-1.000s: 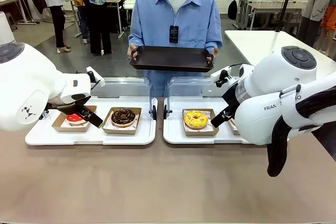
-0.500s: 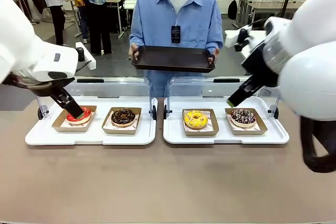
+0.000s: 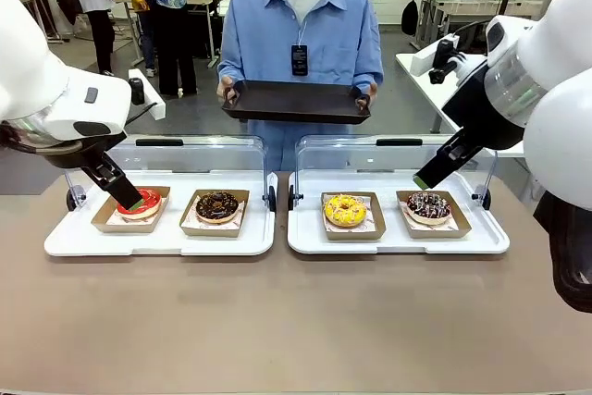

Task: Provide the desired donut to the person.
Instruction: Pick up and lift the Paper togo box containing the Donut pointed at by the person.

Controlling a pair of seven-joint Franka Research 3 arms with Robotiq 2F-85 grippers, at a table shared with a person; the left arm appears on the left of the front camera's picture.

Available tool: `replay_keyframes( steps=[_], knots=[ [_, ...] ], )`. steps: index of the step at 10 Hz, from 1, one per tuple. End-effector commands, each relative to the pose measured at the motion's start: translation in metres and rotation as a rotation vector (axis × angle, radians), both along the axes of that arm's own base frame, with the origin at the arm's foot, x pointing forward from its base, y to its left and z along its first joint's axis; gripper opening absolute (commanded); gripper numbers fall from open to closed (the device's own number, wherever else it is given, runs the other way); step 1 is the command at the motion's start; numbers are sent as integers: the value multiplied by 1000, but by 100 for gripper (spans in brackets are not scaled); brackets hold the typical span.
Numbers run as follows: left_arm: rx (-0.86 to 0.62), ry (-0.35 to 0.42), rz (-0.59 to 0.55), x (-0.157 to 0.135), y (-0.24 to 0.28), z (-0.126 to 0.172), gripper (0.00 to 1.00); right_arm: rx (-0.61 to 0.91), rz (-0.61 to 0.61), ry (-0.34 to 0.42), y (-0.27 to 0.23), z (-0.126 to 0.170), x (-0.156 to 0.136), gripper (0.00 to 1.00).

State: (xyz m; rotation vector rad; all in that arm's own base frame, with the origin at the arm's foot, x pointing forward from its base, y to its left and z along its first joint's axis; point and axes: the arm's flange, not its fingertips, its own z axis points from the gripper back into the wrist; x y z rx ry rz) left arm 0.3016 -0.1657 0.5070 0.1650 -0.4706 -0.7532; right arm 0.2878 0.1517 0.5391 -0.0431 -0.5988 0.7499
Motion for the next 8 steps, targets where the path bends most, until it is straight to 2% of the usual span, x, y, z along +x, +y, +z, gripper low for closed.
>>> replay_keyframes(
  steps=[1, 2, 3, 4, 6, 8],
  knots=[
    [-265, 88, -63, 10, 29, 11, 100, 214, 51, 131, -29, 6, 15, 100],
    [-473, 154, -110, 19, 60, 19, 100, 432, 98, 225, -63, 14, 33, 100],
    [-561, 181, -131, 24, 76, 22, 100, 600, 130, 266, -90, 20, 48, 100],
    [-746, 240, -159, 33, 102, 21, 100, 747, 139, 309, -113, 23, 59, 100],
    [-1011, 277, -114, 39, 146, 13, 100, 1041, 74, 356, -164, 25, 79, 100],
    [-1199, 312, -43, 43, 195, 0, 100, 1169, -20, 403, -212, 19, 91, 100]
  ],
)
